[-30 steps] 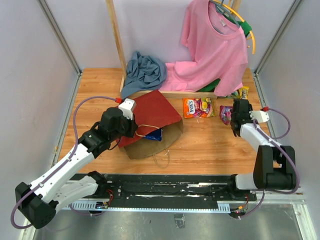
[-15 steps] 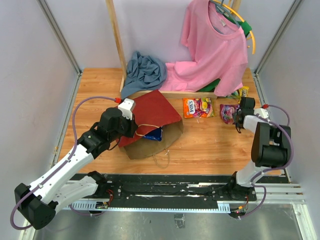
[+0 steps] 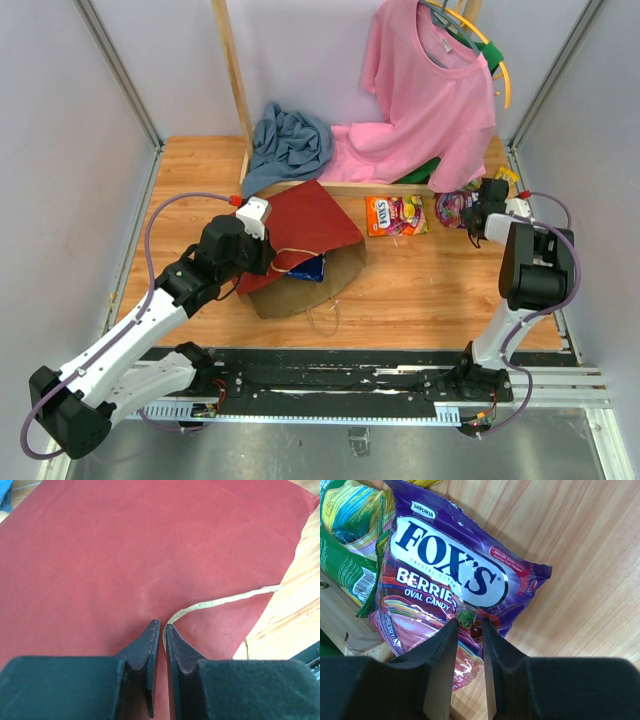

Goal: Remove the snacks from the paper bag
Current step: Place the snack at the center of the board, then take out the snack from the paper bag.

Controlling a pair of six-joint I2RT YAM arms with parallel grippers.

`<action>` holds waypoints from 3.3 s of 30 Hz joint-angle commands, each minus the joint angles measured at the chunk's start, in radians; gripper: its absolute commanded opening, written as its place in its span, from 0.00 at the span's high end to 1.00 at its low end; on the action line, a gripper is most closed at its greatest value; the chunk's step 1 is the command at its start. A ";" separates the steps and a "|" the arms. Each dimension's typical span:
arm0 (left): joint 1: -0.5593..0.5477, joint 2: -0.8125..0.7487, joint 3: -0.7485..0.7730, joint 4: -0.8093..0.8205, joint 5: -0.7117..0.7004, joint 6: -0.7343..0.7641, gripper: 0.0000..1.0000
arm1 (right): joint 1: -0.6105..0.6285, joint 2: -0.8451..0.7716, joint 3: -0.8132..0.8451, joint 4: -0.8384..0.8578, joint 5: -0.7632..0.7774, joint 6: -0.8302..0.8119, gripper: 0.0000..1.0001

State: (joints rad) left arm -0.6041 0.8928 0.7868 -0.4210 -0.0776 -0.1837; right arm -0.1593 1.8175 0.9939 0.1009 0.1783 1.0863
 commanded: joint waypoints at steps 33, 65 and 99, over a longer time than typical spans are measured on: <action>0.024 0.011 0.000 0.004 -0.020 -0.008 0.84 | 1.025 -0.438 -0.343 0.210 0.013 -0.207 0.24; 0.047 0.014 0.002 0.008 0.029 -0.010 0.84 | 1.469 -0.648 -0.336 -0.081 0.514 -0.115 0.19; 0.049 -0.017 -0.001 0.025 0.079 -0.007 0.85 | 1.357 -0.085 -0.238 0.591 0.219 -0.018 0.23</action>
State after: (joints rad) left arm -0.5629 0.8917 0.7868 -0.4194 -0.0051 -0.1905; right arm 1.2102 1.7050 0.7151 0.6365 0.3672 1.0595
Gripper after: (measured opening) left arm 0.152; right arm 0.770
